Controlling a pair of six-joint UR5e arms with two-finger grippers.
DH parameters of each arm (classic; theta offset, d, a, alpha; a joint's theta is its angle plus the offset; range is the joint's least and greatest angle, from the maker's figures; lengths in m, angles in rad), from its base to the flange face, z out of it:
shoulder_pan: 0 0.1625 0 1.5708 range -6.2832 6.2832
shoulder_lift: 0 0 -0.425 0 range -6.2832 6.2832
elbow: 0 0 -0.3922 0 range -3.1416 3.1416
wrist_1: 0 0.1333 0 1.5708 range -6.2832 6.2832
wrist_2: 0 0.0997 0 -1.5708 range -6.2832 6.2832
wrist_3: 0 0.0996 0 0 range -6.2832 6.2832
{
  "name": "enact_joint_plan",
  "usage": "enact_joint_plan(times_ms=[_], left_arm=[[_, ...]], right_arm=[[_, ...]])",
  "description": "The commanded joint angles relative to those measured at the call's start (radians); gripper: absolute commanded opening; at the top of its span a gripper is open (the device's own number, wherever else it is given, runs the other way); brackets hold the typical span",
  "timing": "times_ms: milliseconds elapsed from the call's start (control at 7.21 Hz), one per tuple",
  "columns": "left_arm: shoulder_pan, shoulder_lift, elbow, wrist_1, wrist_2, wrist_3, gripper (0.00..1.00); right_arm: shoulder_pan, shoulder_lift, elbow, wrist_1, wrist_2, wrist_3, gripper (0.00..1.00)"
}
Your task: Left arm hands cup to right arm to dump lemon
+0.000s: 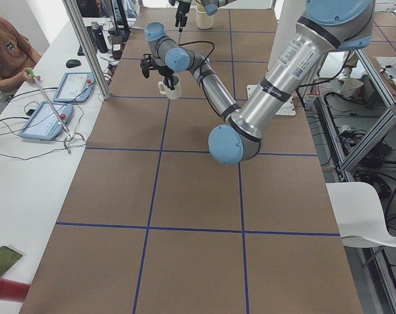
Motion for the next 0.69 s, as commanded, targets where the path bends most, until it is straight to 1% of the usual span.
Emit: enact_joint_plan(times_ms=[0, 139, 416, 555], left_arm=[[0.051, -0.096, 0.07, 0.005, 0.047, -0.038, 0.0], [0.068, -0.139, 0.094, 0.028, 0.06, -0.071, 0.0], [0.08, -0.187, 0.096, 0.115, 0.093, -0.084, 0.0], [0.094, -0.197, 0.098, 0.118, 0.13, -0.084, 0.0]], right_arm=[[-0.13, 0.06, 0.004, 0.1, -0.176, 0.145, 1.0], [-0.19, 0.098, 0.009, 0.109, -0.274, 0.185, 1.0], [-0.363, 0.129, 0.039, 0.109, -0.536, 0.223, 1.0], [-0.405, 0.158, 0.043, 0.107, -0.595, 0.257, 1.0]])
